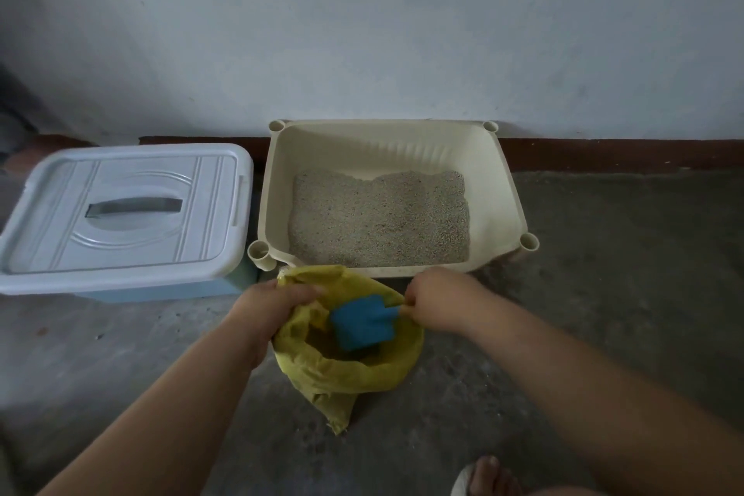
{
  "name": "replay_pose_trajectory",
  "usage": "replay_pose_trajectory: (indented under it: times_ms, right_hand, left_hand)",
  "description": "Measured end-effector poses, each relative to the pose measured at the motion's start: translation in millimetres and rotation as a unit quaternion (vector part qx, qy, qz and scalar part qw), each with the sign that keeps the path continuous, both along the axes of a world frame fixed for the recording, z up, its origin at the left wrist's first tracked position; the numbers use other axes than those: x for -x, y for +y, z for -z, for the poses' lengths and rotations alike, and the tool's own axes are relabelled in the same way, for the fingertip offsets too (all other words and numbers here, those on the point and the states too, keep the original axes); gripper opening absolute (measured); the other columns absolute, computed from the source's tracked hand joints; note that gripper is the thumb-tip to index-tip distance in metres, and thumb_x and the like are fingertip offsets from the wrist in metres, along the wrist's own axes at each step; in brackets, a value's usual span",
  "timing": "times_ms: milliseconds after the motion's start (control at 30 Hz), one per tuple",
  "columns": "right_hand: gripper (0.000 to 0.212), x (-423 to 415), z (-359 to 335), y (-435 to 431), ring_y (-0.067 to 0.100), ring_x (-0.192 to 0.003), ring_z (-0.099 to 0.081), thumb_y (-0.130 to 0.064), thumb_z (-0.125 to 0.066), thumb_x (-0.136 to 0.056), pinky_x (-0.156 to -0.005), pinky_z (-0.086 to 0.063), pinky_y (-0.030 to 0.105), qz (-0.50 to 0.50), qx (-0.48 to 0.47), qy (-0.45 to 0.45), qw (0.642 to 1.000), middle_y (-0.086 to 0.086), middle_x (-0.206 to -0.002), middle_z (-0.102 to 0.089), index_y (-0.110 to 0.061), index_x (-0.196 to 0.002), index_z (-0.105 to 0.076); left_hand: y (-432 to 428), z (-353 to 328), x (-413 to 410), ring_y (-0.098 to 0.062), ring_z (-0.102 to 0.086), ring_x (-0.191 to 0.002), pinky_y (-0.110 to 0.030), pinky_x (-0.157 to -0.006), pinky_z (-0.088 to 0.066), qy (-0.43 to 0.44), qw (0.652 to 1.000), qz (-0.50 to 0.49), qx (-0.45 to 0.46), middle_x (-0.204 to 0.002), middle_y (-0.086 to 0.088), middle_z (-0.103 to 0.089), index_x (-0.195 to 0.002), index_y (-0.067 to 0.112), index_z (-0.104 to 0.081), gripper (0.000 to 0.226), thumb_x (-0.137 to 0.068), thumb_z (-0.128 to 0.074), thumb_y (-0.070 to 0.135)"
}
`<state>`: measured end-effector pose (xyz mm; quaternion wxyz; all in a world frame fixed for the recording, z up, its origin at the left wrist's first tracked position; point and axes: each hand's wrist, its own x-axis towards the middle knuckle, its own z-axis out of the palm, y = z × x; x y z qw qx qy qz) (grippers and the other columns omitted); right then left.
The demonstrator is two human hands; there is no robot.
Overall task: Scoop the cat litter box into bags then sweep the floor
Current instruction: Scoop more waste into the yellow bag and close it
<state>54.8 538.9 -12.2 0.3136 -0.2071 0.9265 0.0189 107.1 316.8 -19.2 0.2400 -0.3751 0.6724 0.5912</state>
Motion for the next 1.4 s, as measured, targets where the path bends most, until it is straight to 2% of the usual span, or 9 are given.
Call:
replay_pose_trajectory:
  times_ms: [133,233,400,533,733,967,1100,1200,1400]
  right_hand:
    - [0.028,-25.7,29.8,-19.6,0.03,-0.1,-0.063,-0.016,-0.04,-0.095,-0.077,-0.047,0.035,-0.066,0.008,0.082,0.994,0.009,-0.109,-0.065,-0.012,-0.108,-0.065]
    - [0.03,-37.7,49.0,-14.5,0.032,-0.101,-0.061,-0.014,-0.037,-0.096,-0.075,-0.044,0.035,-0.101,0.027,0.09,0.99,0.011,-0.113,-0.062,-0.011,-0.117,-0.059]
    - [0.028,-39.1,56.7,-9.1,0.029,-0.102,-0.063,-0.013,-0.04,-0.095,-0.081,-0.048,0.034,-0.066,-0.001,0.039,0.997,0.008,-0.11,-0.067,-0.013,-0.106,-0.066]
    - [0.028,-27.0,68.2,-5.4,0.027,-0.109,-0.06,-0.02,-0.041,-0.096,-0.088,-0.047,0.038,-0.039,-0.02,-0.02,0.999,0.008,-0.114,-0.064,-0.014,-0.108,-0.065]
    - [0.038,-29.1,100.0,13.6,0.027,-0.127,-0.045,-0.019,-0.041,-0.1,-0.111,-0.031,0.042,-0.014,0.016,-0.227,0.974,0.016,-0.138,-0.049,-0.004,-0.135,-0.048]
    - [0.037,-31.5,94.8,21.1,0.026,-0.128,-0.045,-0.012,-0.04,-0.101,-0.111,-0.031,0.038,0.12,0.113,-0.284,0.945,0.016,-0.139,-0.048,-0.001,-0.135,-0.048]
    - [0.025,-22.8,82.2,33.0,0.017,-0.084,-0.063,-0.012,-0.062,-0.09,-0.081,-0.053,0.03,0.169,0.191,-0.278,0.926,0.007,-0.096,-0.066,-0.004,-0.113,-0.066]
    - [0.033,-12.1,67.5,39.2,0.007,-0.04,-0.044,-0.033,-0.071,-0.083,-0.043,-0.038,0.018,0.187,0.183,-0.27,0.926,-0.003,-0.051,-0.052,-0.001,-0.088,-0.07]
    - [0.026,-1.0,43.8,33.1,0.006,-0.033,-0.034,-0.032,-0.073,-0.082,-0.037,-0.025,0.018,0.242,0.198,-0.273,0.91,-0.005,-0.045,-0.049,-0.013,-0.1,-0.074]
  left_hand:
    - [0.2,-6.7,1.1,-0.028,-0.064,-0.094,-0.044,-0.089,-0.055,-0.051,0.965,0.225,0.123,-0.099,-0.012,-0.067,-0.095,0.011,-0.065,0.04,-0.062,-0.084,0.024]
    - [-0.9,-9.7,-2.5,-0.028,-0.063,-0.093,-0.038,-0.083,-0.055,-0.075,0.943,0.283,0.156,-0.1,-0.014,-0.066,-0.092,0.008,-0.064,0.028,-0.069,-0.077,0.018]
    - [-0.6,-4.6,-3.2,-0.039,-0.063,-0.097,-0.048,-0.082,-0.056,-0.026,0.997,0.047,-0.058,-0.111,-0.026,-0.064,-0.111,0.004,-0.06,0.032,-0.079,-0.064,0.001]
    - [41.4,-15.0,-12.3,-0.031,-0.062,-0.076,-0.042,-0.066,-0.057,-0.013,0.963,-0.109,-0.248,-0.088,-0.021,-0.064,-0.103,0.0,-0.061,0.02,-0.083,-0.058,-0.002]
    - [98.9,-24.0,-32.5,-0.034,-0.064,-0.068,-0.045,-0.059,-0.06,0.014,0.907,-0.152,-0.391,-0.082,-0.024,-0.063,-0.103,-0.006,-0.058,0.027,-0.077,-0.054,-0.004]
    - [99.9,-30.6,-32.2,-0.029,-0.067,-0.058,-0.041,-0.057,-0.06,0.024,0.9,-0.152,-0.408,-0.07,-0.021,-0.064,-0.086,-0.004,-0.06,0.013,-0.074,-0.055,-0.005]
    - [84.3,-32.0,-22.7,-0.031,-0.066,-0.052,-0.042,-0.05,-0.058,-0.006,0.922,-0.152,-0.356,-0.064,-0.021,-0.065,-0.085,-0.005,-0.061,0.01,-0.086,-0.051,-0.003]
    - [63.5,-26.0,-12.2,-0.029,-0.061,-0.058,-0.042,-0.052,-0.059,-0.01,0.934,-0.18,-0.308,-0.07,-0.019,-0.06,-0.096,-0.004,-0.06,0.015,-0.084,-0.054,-0.001]
    - [27.7,-21.3,2.1,-0.027,-0.062,-0.066,-0.039,-0.061,-0.058,0.011,0.962,-0.168,-0.216,-0.079,-0.017,-0.063,-0.115,-0.001,-0.06,0.032,-0.084,-0.061,0.004]
